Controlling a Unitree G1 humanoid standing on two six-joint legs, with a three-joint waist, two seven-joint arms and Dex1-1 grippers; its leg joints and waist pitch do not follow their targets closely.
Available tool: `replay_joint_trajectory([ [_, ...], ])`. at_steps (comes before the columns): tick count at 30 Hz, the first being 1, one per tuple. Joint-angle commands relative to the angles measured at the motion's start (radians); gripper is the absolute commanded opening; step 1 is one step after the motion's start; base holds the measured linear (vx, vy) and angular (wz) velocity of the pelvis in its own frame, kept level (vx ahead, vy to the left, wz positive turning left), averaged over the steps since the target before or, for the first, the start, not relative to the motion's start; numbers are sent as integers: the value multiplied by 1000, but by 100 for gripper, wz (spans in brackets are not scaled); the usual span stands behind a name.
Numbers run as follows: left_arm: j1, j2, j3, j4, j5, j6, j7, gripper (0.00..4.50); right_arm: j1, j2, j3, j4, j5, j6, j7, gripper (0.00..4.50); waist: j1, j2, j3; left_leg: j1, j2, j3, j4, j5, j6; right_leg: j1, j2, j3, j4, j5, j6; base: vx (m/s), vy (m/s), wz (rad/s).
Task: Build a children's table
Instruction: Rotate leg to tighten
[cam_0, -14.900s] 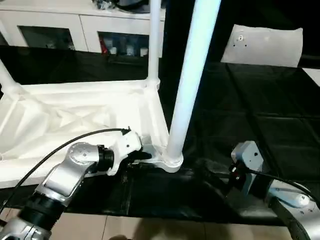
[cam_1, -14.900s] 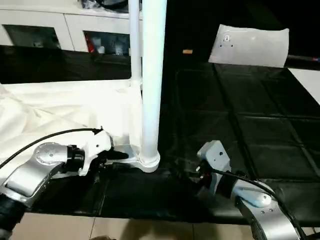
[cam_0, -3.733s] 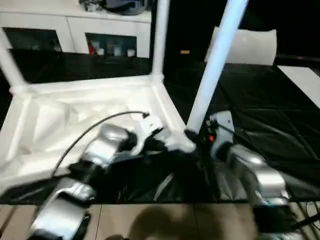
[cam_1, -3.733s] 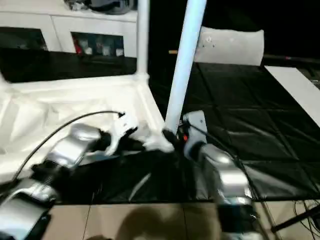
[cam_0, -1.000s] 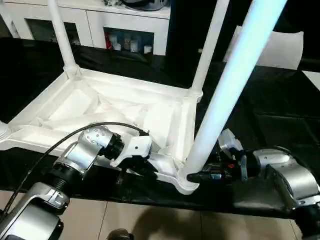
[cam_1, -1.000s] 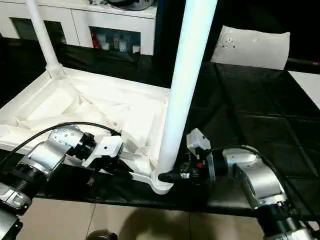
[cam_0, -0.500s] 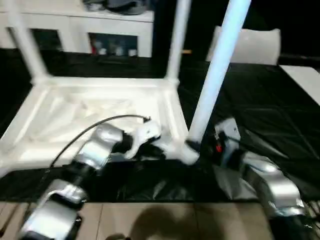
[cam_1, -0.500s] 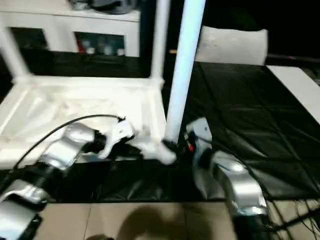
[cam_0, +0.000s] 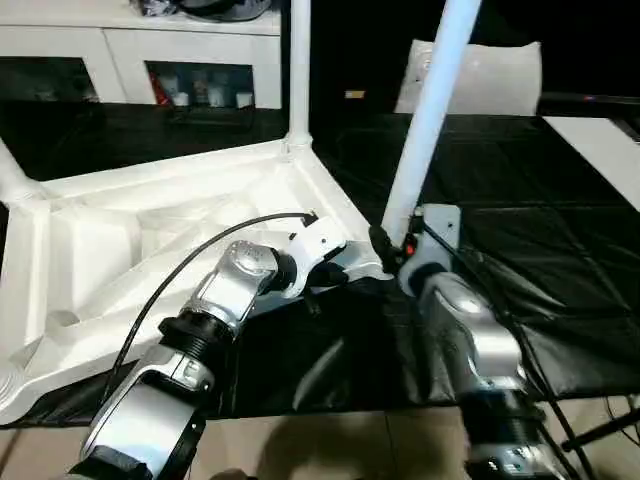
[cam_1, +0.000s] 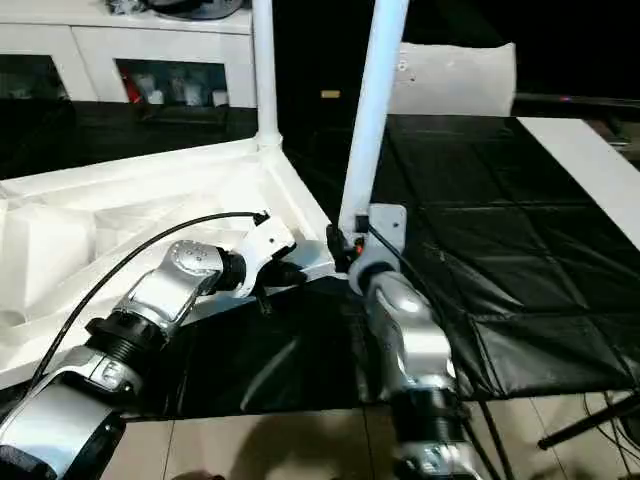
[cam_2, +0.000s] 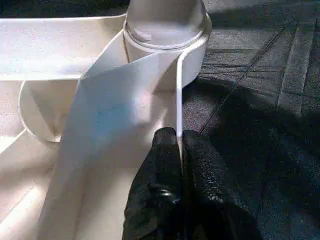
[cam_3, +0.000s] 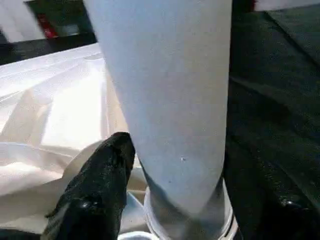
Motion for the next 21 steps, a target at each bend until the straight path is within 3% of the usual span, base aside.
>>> replay_joint_trajectory([
  [1, 2, 3, -15, 12, 15, -3, 10, 0, 18, -3, 61, -37, 33, -17, 79, 319, 6, 6, -58, 8, 57, -29, -67, -190, 17, 36, -74, 49, -76, -112, -196, 0, 0, 0],
  [6, 24, 43, -36, -23, 8, -30, -70, 0, 107, -164, 61, -119, 79, -65, 296, 362, 8, 5, -53, 6, 60, -32, -69, -226, 23, 40, -74, 47, -82, -172, -194, 0, 0, 0],
  [10, 40, 77, -55, -33, 1, -74, -142, 0, 146, -324, 36, -154, 120, -57, 494, 404, 11, 5, -53, 7, 61, -31, -65, -236, 34, 40, -75, 48, -86, -198, -197, 0, 0, 0],
  [12, 41, 83, -57, -33, 0, -78, -154, 0, 147, -351, 29, -157, 128, -58, 526, 411, 15, 3, -54, 6, 62, -29, -64, -218, 44, 40, -75, 48, -83, -173, -206, 0, 0, 0],
  [14, 50, 120, -84, -49, -4, -113, -235, 0, 143, -467, 20, -153, 182, -55, 681, 422, 18, 0, -54, 6, 61, -29, -61, -221, 51, 41, -75, 46, -84, -194, -210, 0, 0, 0],
  [16, 52, 131, -93, -53, -4, -126, -259, 0, 141, -496, 19, -149, 195, -53, 723, 422, 20, 1, -52, 6, 62, -28, -60, -216, 58, 39, -76, 47, -85, -202, -212, 0, 0, 0],
  [18, 68, 155, -110, -75, -13, -154, -325, 0, 137, -552, 39, -150, 215, -44, 825, 422, 23, 7, -53, 8, 64, -30, -61, -218, 59, 37, -76, 45, -84, -201, -218, 0, 0, 0],
  [20, 81, 183, -135, -93, -13, -199, -388, 0, 129, -592, 61, -142, 230, -46, 908, 422, 26, -1, -54, 5, 66, -30, -60, -217, 67, 40, -79, 45, -82, -196, -223, 0, 0, 0],
  [21, 86, 196, -146, -100, -14, -219, -416, 0, 123, -606, 67, -136, 240, -46, 939, 422, 26, 0, -53, 5, 66, -29, -60, -214, 67, 39, -78, 45, -82, -192, -226, 0, 0, 0],
])
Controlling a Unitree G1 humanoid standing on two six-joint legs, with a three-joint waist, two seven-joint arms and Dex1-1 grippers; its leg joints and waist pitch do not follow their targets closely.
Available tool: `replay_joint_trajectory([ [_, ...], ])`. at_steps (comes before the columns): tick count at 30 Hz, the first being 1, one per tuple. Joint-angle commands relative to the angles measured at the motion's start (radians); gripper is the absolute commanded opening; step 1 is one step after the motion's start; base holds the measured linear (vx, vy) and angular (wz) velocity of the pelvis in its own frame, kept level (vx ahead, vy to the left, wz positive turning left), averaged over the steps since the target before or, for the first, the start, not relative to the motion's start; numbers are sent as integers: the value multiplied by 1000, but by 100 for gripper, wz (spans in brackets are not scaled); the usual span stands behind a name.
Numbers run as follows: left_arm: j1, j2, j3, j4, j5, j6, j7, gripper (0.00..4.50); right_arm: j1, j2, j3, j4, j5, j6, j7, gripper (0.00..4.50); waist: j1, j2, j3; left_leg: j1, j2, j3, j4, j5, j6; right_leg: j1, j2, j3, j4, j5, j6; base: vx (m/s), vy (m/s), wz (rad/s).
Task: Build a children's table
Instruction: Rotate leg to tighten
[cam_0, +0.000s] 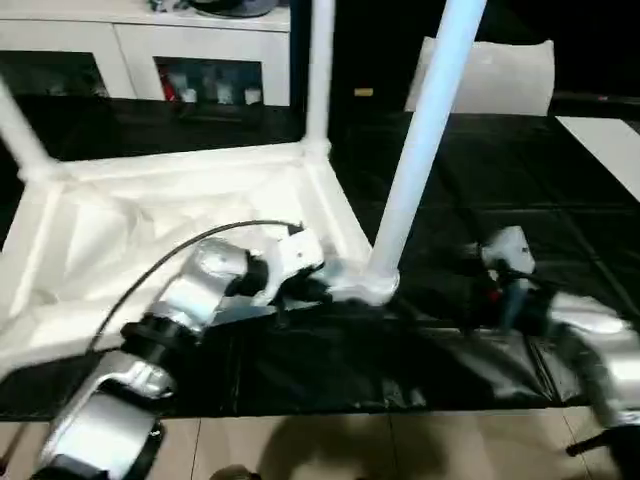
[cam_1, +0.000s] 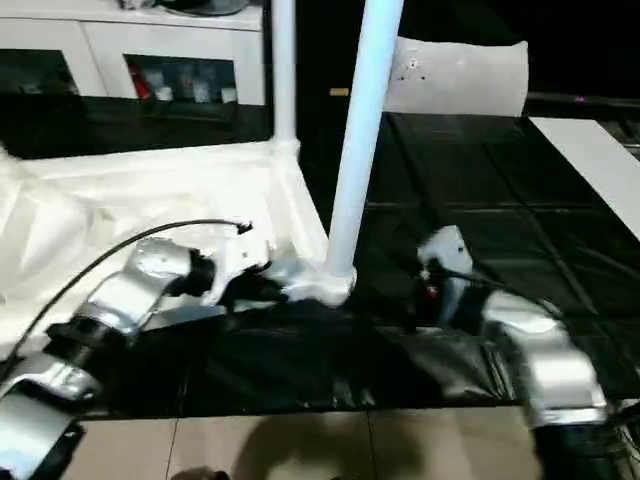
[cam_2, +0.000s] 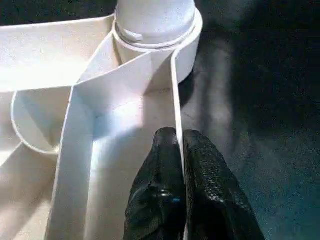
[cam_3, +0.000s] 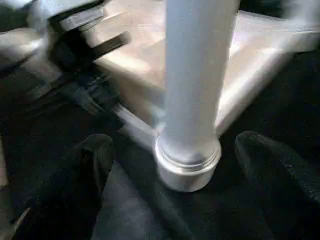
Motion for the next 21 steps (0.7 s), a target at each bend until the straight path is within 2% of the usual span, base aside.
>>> replay_joint_trajectory([
  [1, 22, 21, -87, -13, 20, -51, -109, 0, -31, -26, 31, 13, 17, -4, 82, 422, 6, 1, -56, 14, 67, -29, -61, -217, 66, 39, -79, 46, -82, -193, -231, 0, 0, 0],
  [2, 22, 22, -87, -13, 20, -51, -110, 0, -31, -26, 31, 13, 17, -4, 82, 422, 6, -5, -56, 14, 65, -27, -60, -216, 67, 38, -77, 45, -82, -195, -232, 0, 0, 0],
  [6, 34, 66, -112, -33, 18, -107, -192, 0, -63, -52, 79, 64, -2, -22, 159, 388, 22, -4, -56, 18, 68, -28, -60, -219, 51, 35, -81, 45, -79, -214, -235, 0, 0, 0],
  [7, 38, 74, -116, -43, 13, -112, -210, 0, -69, -54, 93, 73, -6, -25, 173, 374, 23, -13, -56, 17, 69, -26, -61, -217, 49, 35, -80, 46, -79, -217, -230, 0, 0, 0],
  [8, 41, 81, -118, -52, 8, -120, -225, 0, -74, -52, 106, 81, -11, -30, 185, 374, 25, -7, -56, 17, 69, -26, -62, -214, 45, 35, -81, 45, -76, -215, -231, 0, 0, 0],
  [9, 41, 81, -118, -52, 8, -120, -225, 0, -74, -52, 106, 81, -11, -30, 185, 361, 26, -6, -56, 19, 69, -26, -62, -215, 42, 33, -81, 45, -76, -215, -231, 0, 0, 0],
  [10, 43, 87, -121, -65, 3, -122, -239, 0, -81, -50, 122, 91, -17, -38, 199, 361, 26, -16, -56, 17, 69, -25, -61, -212, 42, 35, -81, 45, -74, -211, -229, 0, 0, 0],
  [13, 48, 96, -126, -87, -5, -130, -264, 0, -93, -42, 146, 107, -24, -50, 222, 327, 28, -14, -58, 16, 69, -26, -61, -198, 43, 35, -82, 44, -71, -202, -228, 0, 0, 0],
  [14, 50, 97, -127, -95, -7, -131, -270, 0, -98, -38, 151, 112, -27, -57, 227, 327, 28, -19, -57, 17, 69, -24, -60, -195, 46, 34, -81, 45, -72, -196, -229, 0, 0, 0],
  [15, 52, 98, -128, -106, -9, -133, -274, 0, -108, -26, 159, 125, -29, -64, 233, 317, 30, -18, -57, 16, 69, -25, -59, -193, 46, 34, -82, 44, -70, -196, -231, 0, 0, 0],
  [21, 52, 98, -128, -106, -9, -133, -274, 0, -108, -26, 159, 125, -29, -64, 233, 317, 37, -17, -58, 17, 68, -24, -59, -186, 42, 35, -81, 45, -68, -187, -227, 0, 0, 0],
])
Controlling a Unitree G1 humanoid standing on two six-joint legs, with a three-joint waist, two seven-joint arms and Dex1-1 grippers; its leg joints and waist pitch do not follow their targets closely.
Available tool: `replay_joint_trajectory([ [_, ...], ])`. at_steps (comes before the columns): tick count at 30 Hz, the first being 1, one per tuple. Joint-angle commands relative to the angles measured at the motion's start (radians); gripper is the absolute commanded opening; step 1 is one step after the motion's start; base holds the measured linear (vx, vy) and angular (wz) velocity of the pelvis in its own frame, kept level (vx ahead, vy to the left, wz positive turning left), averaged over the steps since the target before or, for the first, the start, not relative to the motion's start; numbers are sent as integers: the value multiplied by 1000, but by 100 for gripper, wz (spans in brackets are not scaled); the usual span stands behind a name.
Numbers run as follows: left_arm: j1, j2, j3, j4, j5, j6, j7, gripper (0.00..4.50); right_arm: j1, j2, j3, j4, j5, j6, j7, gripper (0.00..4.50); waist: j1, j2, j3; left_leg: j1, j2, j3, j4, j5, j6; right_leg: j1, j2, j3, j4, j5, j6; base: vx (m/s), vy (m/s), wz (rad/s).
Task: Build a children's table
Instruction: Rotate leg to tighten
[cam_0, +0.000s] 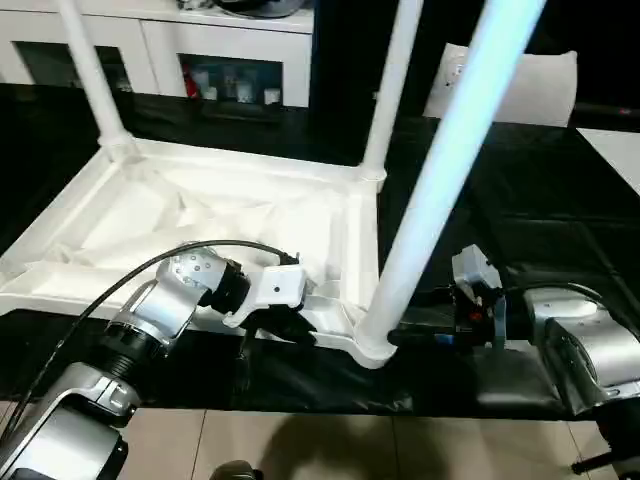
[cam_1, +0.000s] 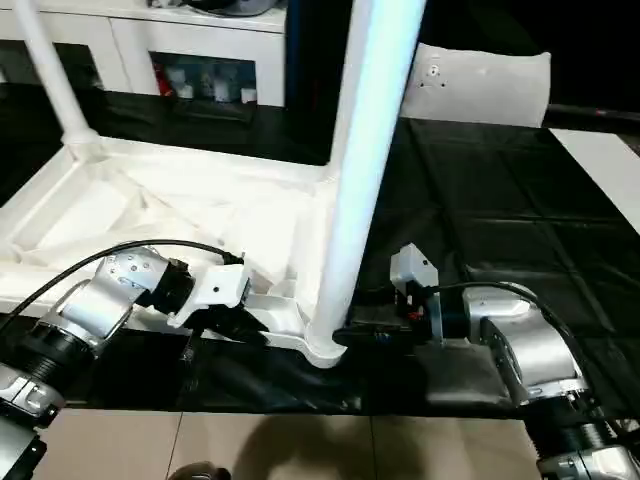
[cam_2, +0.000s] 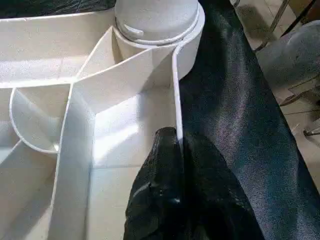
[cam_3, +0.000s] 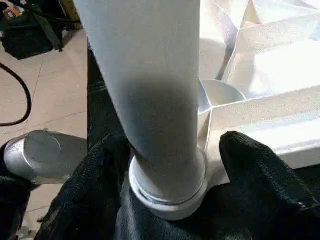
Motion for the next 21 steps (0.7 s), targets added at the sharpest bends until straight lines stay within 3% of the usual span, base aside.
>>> replay_joint_trajectory([
  [1, 12, -4, -61, -12, 21, -14, -50, 0, -3, -8, -4, -1, -3, -12, 9, 317, -3, -6, -58, 18, 68, -24, -63, -182, 42, 35, -80, 45, -69, -183, -225, 0, 0, 0],
  [4, 13, -4, -62, -18, 20, -14, -51, 0, -8, -1, 0, 7, -4, -15, 12, 281, -2, -7, -59, 18, 67, -24, -62, -177, 45, 35, -79, 44, -68, -175, -226, 0, 0, 0],
  [5, 16, -6, -64, -29, 20, -20, -49, 0, -24, 22, 35, 30, -17, -39, 31, 281, -1, -7, -59, 18, 67, -24, -62, -177, 45, 35, -79, 44, -68, -175, -226, 0, 0, 0],
  [6, 18, -7, -65, -32, 20, -24, -49, 0, -31, 31, 51, 42, -23, -51, 39, 276, -3, -14, -59, 15, 67, -25, -61, -178, 46, 35, -83, 43, -66, -188, -228, 0, 0, 0],
  [8, 19, -6, -65, -33, 19, -26, -51, 0, -38, 41, 62, 55, -28, -63, 40, 237, -3, -9, -60, 18, 69, -24, -62, -176, 41, 32, -82, 43, -69, -191, -225, 0, 0, 0],
  [9, 19, -6, -65, -34, 18, -26, -51, 0, -39, 45, 65, 57, -31, -65, 38, 234, -1, -11, -60, 20, 70, -24, -62, -173, 39, 31, -79, 42, -67, -177, -228, 0, 0, 0],
  [11, 22, -4, -65, -39, 17, -26, -54, 0, -47, 55, 75, 74, -34, -73, 38, 218, 3, -6, -59, 20, 70, -24, -63, -174, 35, 31, -79, 43, -63, -155, -236, 0, 0, 0],
  [13, 23, -3, -65, -41, 16, -25, -55, 0, -50, 59, 77, 81, -34, -75, 40, 204, 3, -9, -59, 19, 70, -24, -63, -189, 30, 34, -80, 43, -64, -165, -233, 0, 0, 0],
  [21, 32, 1, -61, -40, 19, -26, -41, 0, -57, 67, 81, 95, -33, -80, 45, 196, 1, -9, -60, 19, 69, -25, -62, -189, 27, 34, -80, 43, -64, -172, -226, 0, 0, 0],
])
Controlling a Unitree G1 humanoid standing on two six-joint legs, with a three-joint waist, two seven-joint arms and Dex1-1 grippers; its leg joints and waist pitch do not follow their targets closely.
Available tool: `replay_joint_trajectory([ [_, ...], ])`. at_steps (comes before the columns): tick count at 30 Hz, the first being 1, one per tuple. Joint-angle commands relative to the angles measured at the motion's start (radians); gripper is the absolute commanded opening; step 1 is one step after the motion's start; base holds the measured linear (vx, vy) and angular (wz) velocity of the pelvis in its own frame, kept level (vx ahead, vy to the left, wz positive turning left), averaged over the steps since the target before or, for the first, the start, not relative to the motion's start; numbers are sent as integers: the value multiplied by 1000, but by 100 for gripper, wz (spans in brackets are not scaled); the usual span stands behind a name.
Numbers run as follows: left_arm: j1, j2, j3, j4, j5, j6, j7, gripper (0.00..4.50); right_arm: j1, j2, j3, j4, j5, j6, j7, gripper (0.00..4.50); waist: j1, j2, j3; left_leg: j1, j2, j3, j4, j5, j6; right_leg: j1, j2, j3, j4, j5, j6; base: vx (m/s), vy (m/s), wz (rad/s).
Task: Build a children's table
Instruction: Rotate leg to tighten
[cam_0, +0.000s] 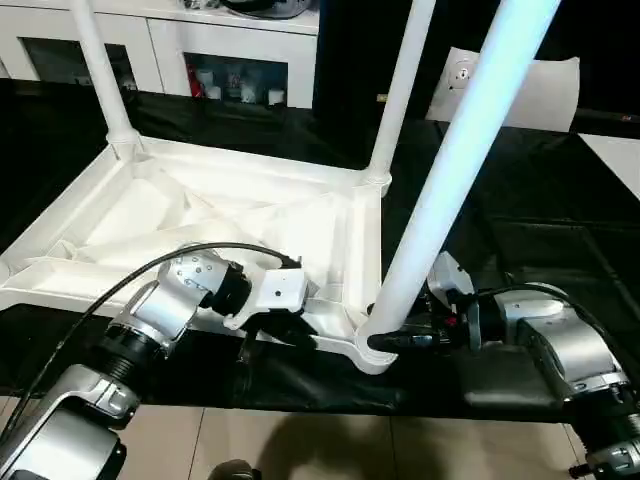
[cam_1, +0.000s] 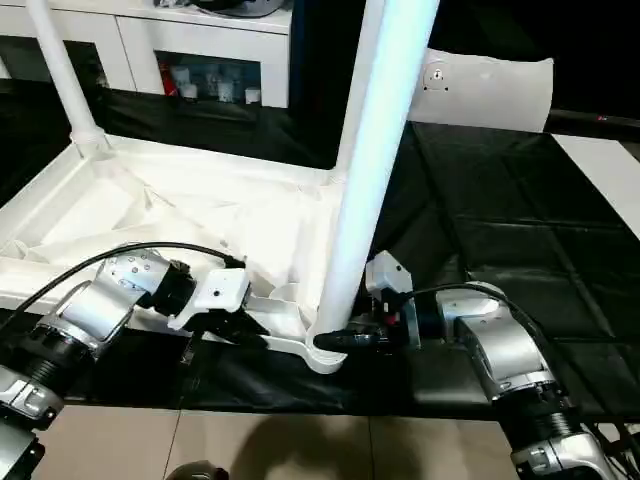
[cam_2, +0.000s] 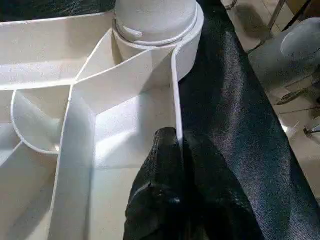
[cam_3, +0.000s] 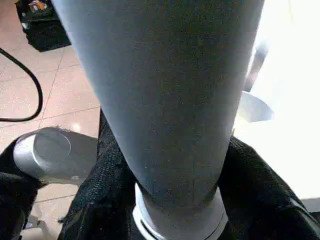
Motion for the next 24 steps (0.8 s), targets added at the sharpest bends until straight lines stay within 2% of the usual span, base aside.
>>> replay_joint_trajectory([
  [1, 25, -3, -53, -19, 19, -17, -31, 0, -10, -5, 13, 3, 3, 4, 18, 196, -5, 0, -60, 20, 67, -25, -67, -187, 27, 34, -79, 45, -67, -165, -227, 0, 0, 0],
  [3, 27, -1, -49, -17, 19, -7, -24, 0, -1, -5, 14, -9, 11, 19, 23, 196, -4, 2, -61, 21, 67, -24, -67, -185, 27, 34, -78, 45, -65, -150, -232, 0, 0, 0],
  [4, 30, -2, -46, -17, 17, 1, -21, 0, 5, -3, 14, -17, 17, 27, 21, 196, -3, 7, -60, 20, 67, -25, -67, -185, 27, 35, -78, 45, -64, -144, -235, 0, 0, 0],
  [5, 32, -5, -43, -18, 15, 11, -16, 0, 11, 1, 10, -25, 23, 35, 16, 196, -4, 4, -61, 21, 67, -24, -67, -186, 26, 36, -77, 45, -64, -141, -236, 0, 0, 0],
  [7, 36, -15, -34, -16, 11, 42, 6, 0, 31, 18, -2, -58, 50, 75, -7, 196, -2, 7, -60, 23, 68, -24, -68, -189, 24, 35, -77, 46, -65, -139, -237, 0, 0, 0],
  [8, 34, -29, -24, -11, 11, 79, 34, 0, 48, 36, -13, -82, 62, 103, -47, 196, -4, 5, -60, 21, 67, -24, -69, -192, 23, 36, -77, 45, -65, -141, -239, 0, 0, 0],
  [9, 32, -38, -18, -6, 13, 98, 54, 0, 57, 51, -19, -95, 64, 117, -81, 196, -2, 16, -60, 23, 67, -25, -69, -193, 20, 34, -78, 46, -65, -140, -239, 0, 0, 0],
  [10, 27, -53, -8, 7, 16, 118, 86, 0, 70, 80, -29, -108, 58, 129, -145, 196, -6, 9, -56, 22, 66, -25, -72, -211, 13, 33, -76, 46, -70, -166, -232, 0, 0, 0],
  [11, 23, -64, -1, 14, 14, 131, 103, 0, 75, 96, -30, -113, 48, 132, -180, 196, -8, 8, -52, 22, 64, -28, -75, -252, 2, 33, -79, 46, -79, -243, -216, 0, 0, 0],
  [12, 16, -86, 14, 29, 8, 155, 136, 0, 84, 126, -31, -122, 28, 138, -247, 196, -11, 14, -50, 23, 63, -29, -77, -274, -10, 31, -81, 47, -83, -290, -204, 0, 0, 0],
  [13, 6, -107, 24, 44, 8, 171, 167, 0, 86, 159, -33, -125, 5, 152, -317, 196, -15, 11, -43, 31, 61, -32, -78, -341, -27, 23, -83, 46, -98, -421, -174, 0, 0, 0],
  [14, -4, -124, 31, 59, 11, 184, 194, 0, 86, 192, -34, -129, -13, 170, -380, 196, -23, 22, -41, 36, 57, -41, -81, -386, -47, 20, -86, 43, -108, -537, -137, 0, 0, 0],
  [15, -4, -125, 31, 59, 11, 184, 195, 0, 86, 193, -34, -129, -14, 170, -382, 196, -23, 22, -41, 36, 57, -41, -81, -386, -47, 20, -86, 43, -108, -537, -137, -63, 4, -7],
  [16, -16, -145, 38, 74, 14, 200, 227, 0, 83, 233, -40, -131, -32, 194, -454, 196, -37, 15, -40, 43, 56, -51, -80, -438, -62, 14, -88, 37, -123, -656, -85, -60, 19, -11],
  [17, -29, -166, 45, 92, 16, 214, 259, 0, 75, 278, -51, -127, -43, 225, -528, 196, -44, 14, -41, 37, 56, -56, -83, -446, -64, 17, -90, 33, -127, -675, -65, -60, 19, -11],
  [18, -50, -198, 58, 119, 20, 239, 313, 0, 59, 347, -68, -122, -63, 271, -646, 195, -49, 25, -39, 35, 56, -58, -86, -452, -71, 16, -86, 34, -126, -671, -64, -63, 28, -11],
  [19, -64, -218, 68, 136, 21, 255, 346, 0, 48, 388, -79, -117, -77, 297, -719, 195, -63, 25, -39, 43, 53, -62, -85, -503, -86, 5, -82, 25, -133, -683, -60, -81, 32, -10],
  [20, -84, -245, 84, 159, 19, 273, 392, 0, 27, 440, -95, -98, -95, 320, -815, 195, -79, 33, -36, 51, 52, -70, -84, -567, -95, 4, -80, 9, -141, -694, -54, -81, 32, -10],
  [21, -96, -260, 94, 173, 17, 277, 417, 0, 11, 468, -106, -78, -106, 325, -868, 195, -87, 40, -37, 52, 53, -76, -87, -597, -100, 11, -78, -1, -141, -675, -54, -61, 58, -18],
  [22, -101, -266, 98, 178, 16, 278, 427, 0, 4, 479, -111, -69, -111, 327, -890, 195, -99, 44, -43, 34, 59, -89, -103, -618, -103, 37, -80, -10, -130, -602, -58, -30, 73, -24],
  [23, -115, -284, 110, 196, 16, 281, 457, 0, -14, 511, -123, -49, -121, 336, -952, 195, -108, 53, -38, 27, 62, -94, -114, -660, -109, 44, -79, -14, -128, -544, -67, -30, 73, -24],
  [24, -119, -289, 114, 201, 16, 282, 464, 0, -18, 518, -126, -45, -124, 338, -967, 195, -109, 57, -35, 33, 63, -93, -117, -695, -112, 39, -76, -18, -132, -531, -75, -28, 55, -12],
])
